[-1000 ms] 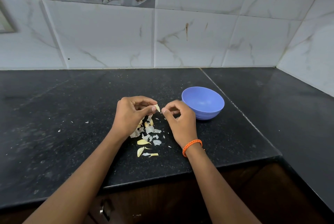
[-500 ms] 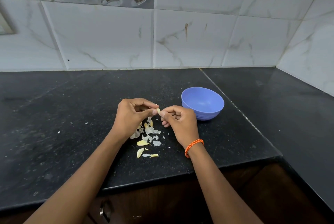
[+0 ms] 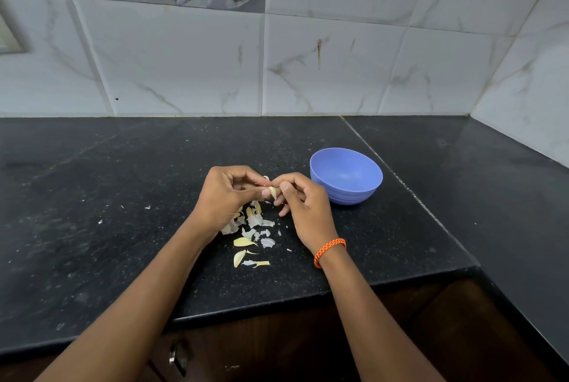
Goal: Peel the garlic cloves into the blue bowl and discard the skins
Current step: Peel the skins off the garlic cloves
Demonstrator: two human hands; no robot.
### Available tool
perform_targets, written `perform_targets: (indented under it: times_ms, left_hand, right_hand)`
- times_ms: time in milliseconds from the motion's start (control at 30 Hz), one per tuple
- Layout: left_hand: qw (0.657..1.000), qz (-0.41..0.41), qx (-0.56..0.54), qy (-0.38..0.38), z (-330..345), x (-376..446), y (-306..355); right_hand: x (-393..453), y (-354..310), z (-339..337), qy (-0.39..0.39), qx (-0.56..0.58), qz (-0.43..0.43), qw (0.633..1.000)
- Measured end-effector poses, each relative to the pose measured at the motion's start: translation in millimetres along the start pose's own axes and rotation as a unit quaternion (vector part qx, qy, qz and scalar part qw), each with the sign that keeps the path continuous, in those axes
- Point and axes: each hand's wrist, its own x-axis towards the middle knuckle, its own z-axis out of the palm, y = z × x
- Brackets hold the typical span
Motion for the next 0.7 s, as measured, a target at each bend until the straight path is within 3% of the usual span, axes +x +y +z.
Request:
perform_targets:
  times_ms: [267, 700]
  left_hand:
    - [1.000, 0.005, 0.020, 0.002, -1.9, 1.1, -3.8]
    - [0.993, 0.041, 0.110, -0.019, -1.5, 0.6, -4.8]
  right_hand:
    - [-1.6, -1.9, -5.6, -0.020, 0.115, 0.032, 0.993]
    - [-1.3, -0.3, -4.4, -0.008, 0.059, 0.043, 0.997]
